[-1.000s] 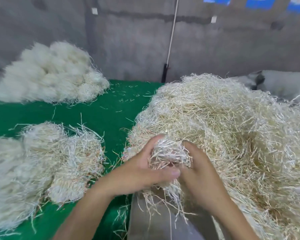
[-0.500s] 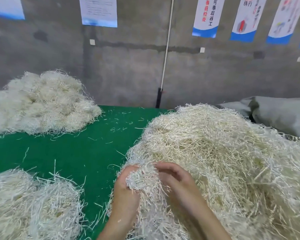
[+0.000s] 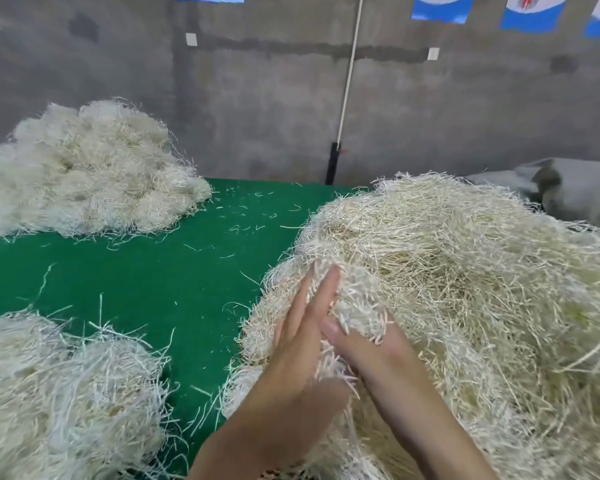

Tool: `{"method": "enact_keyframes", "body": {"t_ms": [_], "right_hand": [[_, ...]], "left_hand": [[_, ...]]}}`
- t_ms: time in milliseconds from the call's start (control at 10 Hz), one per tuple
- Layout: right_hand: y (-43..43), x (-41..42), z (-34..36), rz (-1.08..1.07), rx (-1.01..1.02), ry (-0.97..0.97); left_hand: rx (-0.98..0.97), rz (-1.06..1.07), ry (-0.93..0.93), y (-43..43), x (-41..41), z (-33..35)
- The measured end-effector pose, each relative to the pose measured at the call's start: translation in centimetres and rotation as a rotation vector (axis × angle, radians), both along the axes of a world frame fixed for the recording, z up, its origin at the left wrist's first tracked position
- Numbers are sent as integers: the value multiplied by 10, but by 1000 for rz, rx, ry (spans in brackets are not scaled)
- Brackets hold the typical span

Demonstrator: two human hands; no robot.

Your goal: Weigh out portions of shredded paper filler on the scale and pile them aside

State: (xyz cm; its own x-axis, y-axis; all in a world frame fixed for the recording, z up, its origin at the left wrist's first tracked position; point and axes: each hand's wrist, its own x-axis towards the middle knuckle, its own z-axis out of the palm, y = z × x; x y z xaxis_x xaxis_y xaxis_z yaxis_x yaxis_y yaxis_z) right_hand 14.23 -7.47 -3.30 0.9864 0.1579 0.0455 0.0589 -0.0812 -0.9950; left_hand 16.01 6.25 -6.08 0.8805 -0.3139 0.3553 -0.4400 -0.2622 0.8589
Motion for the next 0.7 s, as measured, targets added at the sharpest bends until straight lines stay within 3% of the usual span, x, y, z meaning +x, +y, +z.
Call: {"method": "enact_keyframes", "body": {"t_ms": [100, 200, 300, 400, 600, 700], "right_hand": [[-5, 3, -2, 20, 78, 4], [0, 7, -8, 89, 9, -67], [-4, 8, -15, 240, -183, -83], [-3, 9, -12, 262, -252, -175], [-17, 9, 0, 10, -183, -278], [-17, 7, 6, 47, -153, -153]], "left_hand": [[-521, 18, 202, 8, 0, 10], [-391, 127, 325, 2, -11, 10], [-186, 307, 615, 0, -19, 8], [-270, 364, 657, 1, -16, 7], [-481, 641, 389, 13, -7, 7], [-528, 582, 550, 27, -12, -1]]}}
